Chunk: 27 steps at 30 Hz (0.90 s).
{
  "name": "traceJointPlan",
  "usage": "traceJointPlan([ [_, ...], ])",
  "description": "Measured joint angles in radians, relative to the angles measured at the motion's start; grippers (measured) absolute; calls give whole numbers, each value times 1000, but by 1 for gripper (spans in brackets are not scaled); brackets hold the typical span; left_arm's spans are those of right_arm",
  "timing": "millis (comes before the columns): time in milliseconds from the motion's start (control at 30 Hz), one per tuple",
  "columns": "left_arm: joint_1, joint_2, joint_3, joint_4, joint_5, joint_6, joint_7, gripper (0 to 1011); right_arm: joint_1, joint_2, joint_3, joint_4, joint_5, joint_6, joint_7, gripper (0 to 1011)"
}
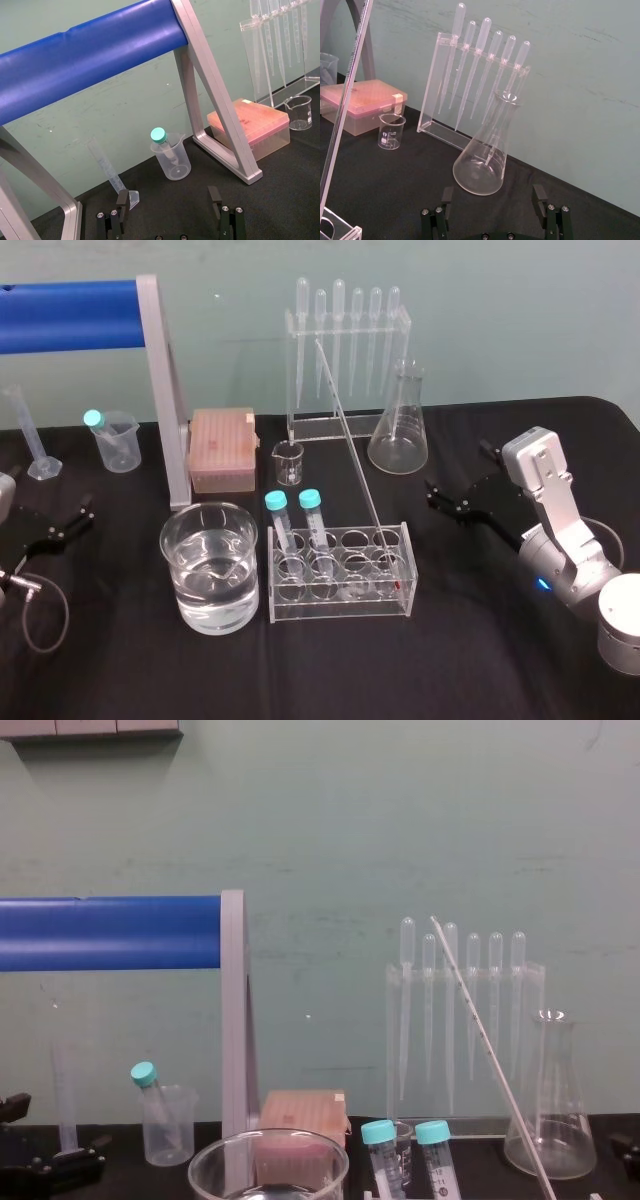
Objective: Hold the thermometer with one hand and immerse one end into the beaker, then reinsert it into the test tube rack.
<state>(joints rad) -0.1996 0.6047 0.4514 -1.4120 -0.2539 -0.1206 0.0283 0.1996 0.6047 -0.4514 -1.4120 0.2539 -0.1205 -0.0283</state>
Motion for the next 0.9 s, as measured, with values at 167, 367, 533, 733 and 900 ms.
traceJointPlan([
  [167, 0, 0, 0, 0, 0, 0, 0, 1008, 0, 0, 0, 0, 0, 0, 0, 1002],
  [367, 0, 0, 0, 0, 0, 0, 0, 1008, 0, 0, 0, 0, 0, 0, 0, 1002],
  [533, 0, 0, 0, 0, 0, 0, 0, 1008, 0, 0, 0, 0, 0, 0, 0, 1003],
  [733, 0, 0, 0, 0, 0, 0, 0, 1008, 0, 0, 0, 0, 0, 0, 0, 1002],
  [900, 0, 0, 0, 0, 0, 0, 0, 1008, 0, 0, 0, 0, 0, 0, 0, 1002],
])
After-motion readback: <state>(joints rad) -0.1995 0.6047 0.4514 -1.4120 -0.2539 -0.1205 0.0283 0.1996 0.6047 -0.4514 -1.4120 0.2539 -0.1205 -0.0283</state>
